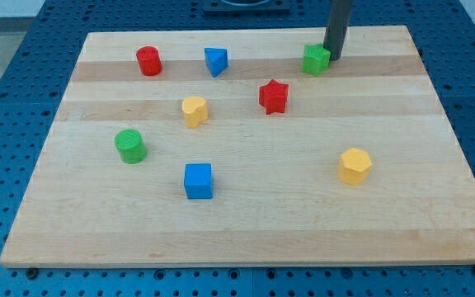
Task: Push blue triangle towards yellow heart
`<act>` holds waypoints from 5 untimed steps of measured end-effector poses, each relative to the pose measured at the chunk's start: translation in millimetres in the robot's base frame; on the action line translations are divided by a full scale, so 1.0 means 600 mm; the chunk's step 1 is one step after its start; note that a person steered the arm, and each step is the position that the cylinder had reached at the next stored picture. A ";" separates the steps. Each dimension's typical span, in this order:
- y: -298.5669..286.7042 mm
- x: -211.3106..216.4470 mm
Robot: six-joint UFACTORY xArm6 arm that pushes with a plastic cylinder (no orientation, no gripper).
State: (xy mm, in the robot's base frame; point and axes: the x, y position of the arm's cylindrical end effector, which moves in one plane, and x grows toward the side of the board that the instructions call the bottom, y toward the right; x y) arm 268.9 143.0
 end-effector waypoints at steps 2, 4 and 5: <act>-0.014 -0.061; -0.127 -0.073; -0.210 -0.068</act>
State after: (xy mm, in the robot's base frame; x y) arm 228.4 16.9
